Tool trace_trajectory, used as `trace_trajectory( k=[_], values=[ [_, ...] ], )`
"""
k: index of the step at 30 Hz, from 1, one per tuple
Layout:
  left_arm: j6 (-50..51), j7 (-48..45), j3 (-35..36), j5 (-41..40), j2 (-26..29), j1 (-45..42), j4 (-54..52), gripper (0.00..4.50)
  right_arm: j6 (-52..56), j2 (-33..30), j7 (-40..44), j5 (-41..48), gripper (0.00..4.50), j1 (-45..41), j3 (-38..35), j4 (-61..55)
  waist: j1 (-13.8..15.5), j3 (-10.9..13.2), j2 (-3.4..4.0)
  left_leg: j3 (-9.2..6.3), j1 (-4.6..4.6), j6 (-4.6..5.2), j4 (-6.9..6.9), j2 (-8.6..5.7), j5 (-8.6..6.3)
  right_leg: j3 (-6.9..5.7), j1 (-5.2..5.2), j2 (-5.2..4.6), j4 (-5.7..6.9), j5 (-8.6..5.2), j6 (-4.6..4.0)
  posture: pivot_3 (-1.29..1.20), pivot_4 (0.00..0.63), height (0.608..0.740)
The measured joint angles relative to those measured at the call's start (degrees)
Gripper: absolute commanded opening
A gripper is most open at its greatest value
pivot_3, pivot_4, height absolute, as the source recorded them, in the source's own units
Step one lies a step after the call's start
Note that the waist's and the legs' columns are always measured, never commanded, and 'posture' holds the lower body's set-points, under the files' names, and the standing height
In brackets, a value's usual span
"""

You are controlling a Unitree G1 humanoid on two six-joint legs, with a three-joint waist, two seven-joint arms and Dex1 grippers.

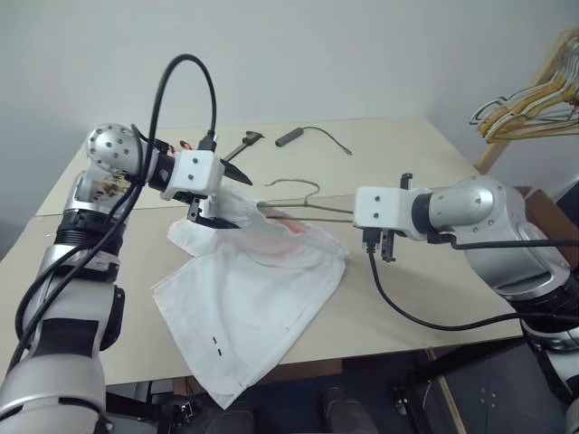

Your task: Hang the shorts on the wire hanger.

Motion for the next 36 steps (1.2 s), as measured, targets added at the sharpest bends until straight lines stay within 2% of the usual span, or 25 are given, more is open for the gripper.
trace_trajectory(
  k=[3, 5, 15, 22, 25, 28, 35, 36],
  values=[
    [-2.04, 2.19, -1.22, 2.99, -1.21, -0.01, 2.59, 3.87, 2.11, 0.33, 1.10, 0.32, 0.00, -0.37, 0.00, -0.16, -0.29, 0.00, 0.00, -0.02, 0.01, 0.00, 0.00, 0.00, 0.00, 0.00, 0.00, 0.00, 0.04, 0.00, 0.00, -0.05, 0.012, 0.740],
    [-2.88, 2.95, -1.70, 3.46, -1.85, -0.01, 3.51, 3.31, 4.27, 0.82, 2.42, 1.33, 0.00, -0.96, -0.02, -0.54, -0.32, 0.00, 0.00, -0.02, 0.01, 0.00, 0.00, 0.01, 0.00, 0.00, -0.01, 0.01, 0.04, 0.00, 0.00, -0.05, 0.014, 0.740],
    [-3.10, 5.05, -1.56, 3.71, -3.12, -0.01, 5.09, 0.02, 11.93, 0.81, 5.26, 5.74, 0.00, -3.39, -0.26, -1.40, -0.24, 0.00, 0.00, -0.04, -0.01, 0.01, 0.02, 0.00, 0.00, -0.01, -0.02, -0.01, 0.05, 0.00, 0.01, -0.06, 0.022, 0.740],
    [0.41, 3.81, -0.23, 2.45, -3.90, 0.00, 5.12, 0.02, 9.76, -0.17, 4.93, 6.95, 0.00, -2.71, -1.08, -1.18, -0.30, 0.00, 0.00, -0.04, -0.01, 0.01, 0.02, 0.00, 0.00, -0.01, -0.01, -0.01, 0.04, 0.00, 0.01, -0.07, 0.030, 0.740],
    [1.40, 3.46, 0.30, 1.53, -3.95, 0.10, 5.07, 0.00, 7.40, 0.07, 4.16, 7.89, 0.78, -1.08, -2.86, -0.53, -0.32, 0.00, 0.00, -0.04, -0.01, 0.01, 0.03, 0.00, 0.00, 0.00, -0.02, -0.01, 0.05, 0.00, 0.01, -0.07, 0.033, 0.740],
    [2.04, 3.19, 0.70, 0.80, -4.09, 0.13, 4.69, 0.00, 6.56, 0.07, 3.09, 9.25, 1.82, 0.80, -4.65, -0.48, -0.34, 0.00, 0.00, -0.05, -0.01, 0.01, 0.03, 0.00, 0.00, -0.01, -0.01, -0.01, 0.06, 0.00, 0.01, -0.07, 0.038, 0.740],
    [4.96, 3.45, 2.56, -0.75, -3.19, 2.42, 3.50, 0.00, 6.34, -0.76, -2.66, 12.28, 4.37, 9.34, -16.65, 1.44, -0.17, 0.00, 0.00, -0.06, 0.01, 0.02, 0.03, -0.01, -0.01, 0.00, 0.02, -0.01, 0.08, 0.00, 0.01, -0.06, 0.048, 0.740],
    [5.54, 3.54, 2.76, -0.95, -3.16, 2.89, 3.35, 0.00, 5.78, 0.01, -4.12, 12.58, 4.47, 10.88, -19.06, 1.69, -0.15, 0.00, -0.01, -0.07, 0.01, 0.02, 0.04, 0.00, -0.01, -0.01, 0.02, 0.00, 0.08, 0.00, 0.01, -0.06, 0.050, 0.740]
  ],
)
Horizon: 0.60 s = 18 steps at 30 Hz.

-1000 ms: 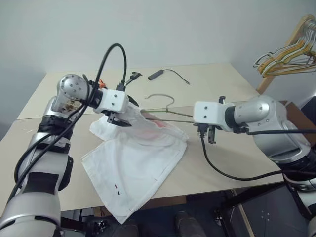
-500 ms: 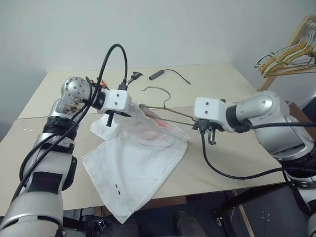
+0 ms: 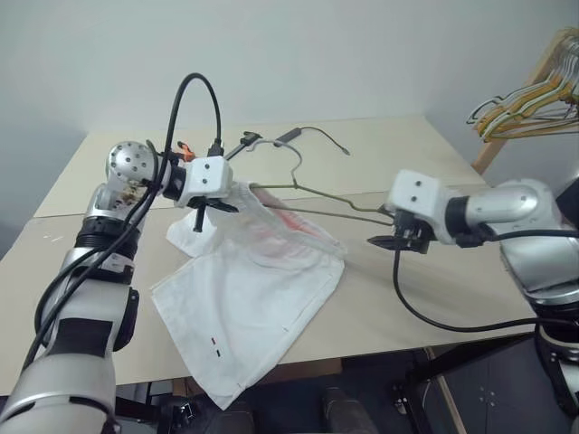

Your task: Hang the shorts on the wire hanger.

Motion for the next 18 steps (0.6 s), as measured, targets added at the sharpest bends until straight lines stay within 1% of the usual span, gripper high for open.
trace_trajectory(
  k=[2, 5, 7, 8, 9, 11, 13, 16, 18],
  values=[
    [1.44, 0.54, 0.61, -0.43, 0.22, 1.40, -1.28, 0.00, -4.17, 2.82, -3.60, 1.58, 4.47, 4.24, -6.61, 1.09, 0.00, 0.00, 0.00, 0.00, 0.02, 0.01, 0.00, -0.01, -0.01, 0.01, 0.04, 0.00, -0.01, 0.00, 0.00, -0.05, 0.054, 0.740],
    [4.35, 0.60, 1.58, -1.64, 0.61, 3.57, -4.58, 0.00, -9.16, 10.21, -10.20, 4.83, 4.47, 9.45, -17.23, 3.38, -0.06, -0.01, -0.01, 0.01, 0.03, 0.02, 0.00, -0.02, -0.01, 0.04, 0.04, -0.01, 0.04, 0.00, 0.00, -0.05, 0.055, 0.740],
    [6.55, 0.51, 1.81, -2.80, 0.84, 4.50, -6.65, 0.00, -12.48, 13.53, -14.51, 5.88, 4.47, 13.16, -22.32, 5.64, -0.01, -0.01, -0.01, 0.00, 0.04, 0.02, -0.01, -0.02, -0.01, 0.05, 0.05, -0.01, 0.06, 0.01, 0.01, -0.05, 0.055, 0.740],
    [7.57, 0.50, 1.92, -2.99, 1.07, 4.76, -7.54, 0.00, -16.52, 16.20, -16.25, 6.27, 4.47, 16.20, -24.89, 6.25, 0.11, -0.04, -0.05, -0.05, 0.07, 0.03, -0.02, -0.01, -0.01, 0.01, 0.10, 0.01, 0.05, 0.01, 0.00, -0.05, 0.055, 0.740],
    [8.19, 0.49, 2.23, -3.22, 1.46, 5.15, -8.24, 0.00, -19.40, 18.23, -17.14, 6.52, 4.47, 18.84, -25.93, 6.78, 0.12, -0.05, -0.05, -0.07, 0.15, 0.05, -0.04, -0.01, -0.02, 0.00, 0.17, 0.02, 0.03, 0.00, 0.00, -0.05, 0.055, 0.740],
    [9.49, 0.46, 2.69, -3.95, 1.94, 5.77, -9.47, 0.00, -23.85, 21.63, -16.93, 7.75, 4.47, 25.83, -25.65, 8.82, 0.03, -0.06, -0.02, 0.01, 0.20, 0.06, -0.06, -0.03, -0.03, 0.10, 0.20, 0.01, 0.02, 0.00, 0.01, -0.05, 0.052, 0.740],
    [10.19, 0.32, 2.79, -4.28, 2.33, 6.28, -9.91, 0.00, -24.01, 23.07, -15.91, 8.55, 4.47, 29.00, -23.31, 10.10, -0.24, -0.08, 0.03, 0.11, 0.25, 0.05, -0.03, -0.05, -0.03, 0.19, 0.20, -0.01, 0.06, 0.01, 0.02, -0.05, 0.052, 0.740],
    [11.59, -0.35, 2.78, -5.10, 2.34, 6.51, -11.24, 0.00, -24.08, 25.95, -15.08, 9.64, 4.47, 29.61, -18.23, 10.15, -1.41, -0.09, 0.03, 0.10, 0.51, 0.06, -0.10, -0.02, -0.03, 0.22, 0.32, 0.05, 0.21, 0.01, 0.00, -0.05, 0.047, 0.740],
    [12.27, -0.89, 2.78, -5.23, 2.38, 6.50, -11.85, 0.00, -24.58, 29.04, -14.68, 10.90, 4.47, 27.79, -15.00, 11.75, -1.96, -0.09, 0.03, 0.10, 0.79, 0.08, -0.20, -0.01, -0.04, 0.30, 0.48, 0.12, 0.31, -0.03, -0.03, -0.05, 0.042, 0.740]
  ],
)
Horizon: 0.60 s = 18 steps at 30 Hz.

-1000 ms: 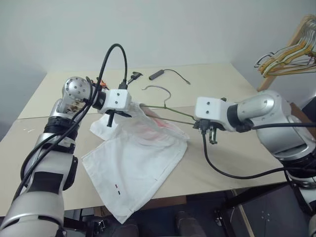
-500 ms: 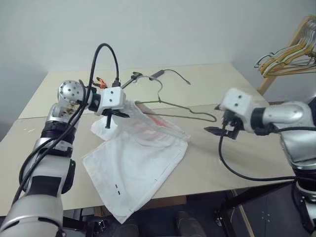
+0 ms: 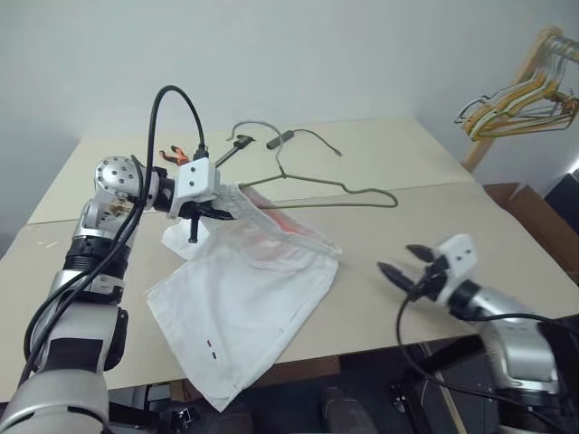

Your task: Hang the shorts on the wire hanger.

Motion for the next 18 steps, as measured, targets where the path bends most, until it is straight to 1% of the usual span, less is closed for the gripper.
trace_trajectory(
  k=[3, 8, 11, 13, 18],
  values=[
    [0.01, -0.73, -0.03, -0.08, -0.03, -0.01, -0.21, 0.00, -0.81, 2.26, 0.45, 0.02, 4.47, -3.84, 4.27, 4.02, -0.37, -0.04, 0.06, -0.03, 0.02, 0.00, 0.00, -0.01, 0.00, -0.01, 0.03, 0.00, 0.02, -0.02, 0.00, -0.04, 0.033, 0.740],
    [-0.16, -1.63, -0.15, 0.17, -0.07, -0.26, 1.27, 0.00, -1.49, 4.75, 1.87, -0.06, 4.47, -9.46, 9.01, 13.01, -0.59, -0.06, 0.07, -0.09, -0.05, 0.00, 0.01, -0.01, 0.00, -0.08, 0.03, -0.03, 0.12, -0.04, 0.02, -0.03, 0.026, 0.740],
    [-0.20, -1.65, -0.15, 0.22, -0.12, -0.31, 1.29, 0.00, -1.50, 5.04, 3.40, -0.06, 3.92, -9.89, 11.65, 14.83, -0.52, -0.07, 0.07, -0.11, -0.18, 0.00, 0.04, -0.02, 0.00, -0.10, -0.05, -0.07, 0.15, -0.04, 0.03, -0.02, 0.025, 0.740],
    [-0.20, -1.65, -0.15, 0.22, -0.12, -0.31, 1.29, 0.00, -1.50, 5.03, 4.23, 0.07, 3.29, -9.87, 12.17, 14.84, -0.45, -0.07, 0.07, -0.11, -0.22, 0.00, 0.07, -0.03, 0.00, -0.09, -0.09, -0.08, 0.16, -0.03, 0.04, -0.02, 0.024, 0.740],
    [-0.20, -1.55, -0.11, 0.22, 0.30, -0.30, 1.29, 0.00, -1.36, 4.32, 4.67, 1.41, 1.55, -9.16, 11.67, 14.55, -0.09, -0.07, 0.07, -0.11, -0.17, 0.00, 0.07, -0.03, 0.00, -0.09, -0.12, -0.06, 0.14, -0.04, 0.04, -0.02, 0.026, 0.740]
  ],
)
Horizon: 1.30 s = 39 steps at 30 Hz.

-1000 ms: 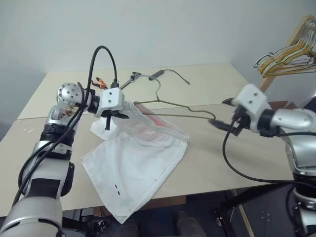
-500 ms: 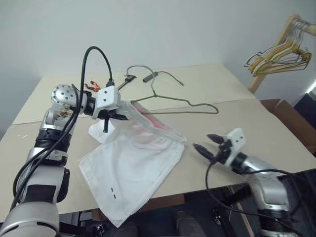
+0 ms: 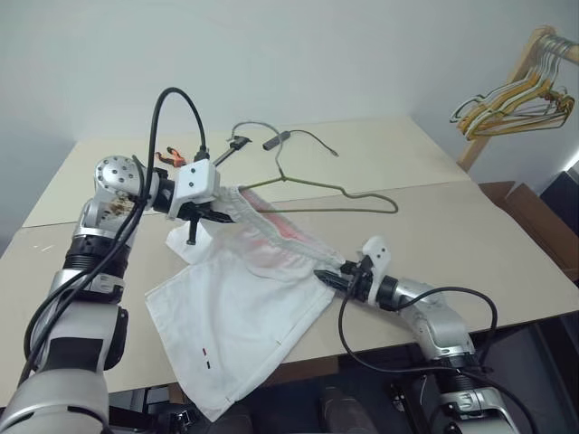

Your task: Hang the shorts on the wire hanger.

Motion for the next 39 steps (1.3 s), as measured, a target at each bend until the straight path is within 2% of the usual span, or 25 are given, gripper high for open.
trace_trajectory(
  k=[4, 5, 12, 20, 39],
  values=[
    [0.00, 0.27, 0.01, 0.02, 0.72, 0.10, 0.00, 0.00, 0.44, -1.88, 1.17, 1.83, 0.21, 1.08, -0.63, -1.60, 0.04, 0.00, 0.00, 0.02, 0.00, 0.00, 0.00, 0.00, 0.00, 0.02, 0.00, 0.00, 0.00, 0.00, 0.00, -0.02, 0.035, 0.740],
    [0.00, 0.43, 0.02, 0.02, 0.79, 0.12, 0.00, 0.00, 0.84, -2.28, 1.28, 2.49, 0.04, 1.11, -0.76, -2.34, 0.08, 0.00, 0.00, 0.02, 0.00, 0.00, 0.00, 0.00, 0.00, 0.02, 0.00, 0.00, 0.00, 0.00, 0.01, -0.02, 0.035, 0.740],
    [-0.25, -0.03, 0.05, -0.01, 3.26, 3.82, -0.25, 0.00, 4.34, -8.51, 3.35, 5.77, 0.04, 0.49, -2.56, -4.90, 0.35, 0.01, 0.00, 0.07, -0.01, 0.01, -0.01, -0.01, -0.01, 0.05, -0.02, -0.01, -0.02, -0.01, 0.02, -0.03, 0.050, 0.740],
    [-3.31, -1.22, -0.10, 0.01, 5.42, 7.97, -2.71, 0.00, 5.13, -17.23, 8.88, 7.72, 0.04, -4.13, -4.62, -4.56, 0.69, 0.01, 0.00, 0.07, -0.01, 0.02, 0.00, 0.00, -0.01, 0.03, 0.02, -0.01, -0.13, -0.02, 0.03, -0.03, 0.049, 0.740],
    [-6.06, 3.32, -2.84, 4.22, 6.08, 11.70, -2.41, 0.00, 4.59, -20.06, 12.71, 7.74, 0.04, -5.34, -4.64, -5.31, 0.51, 0.01, 0.00, 0.09, -0.03, 0.05, 0.00, 0.01, -0.03, 0.04, -0.04, -0.01, -0.11, -0.02, 0.03, -0.05, 0.044, 0.740]
  ],
)
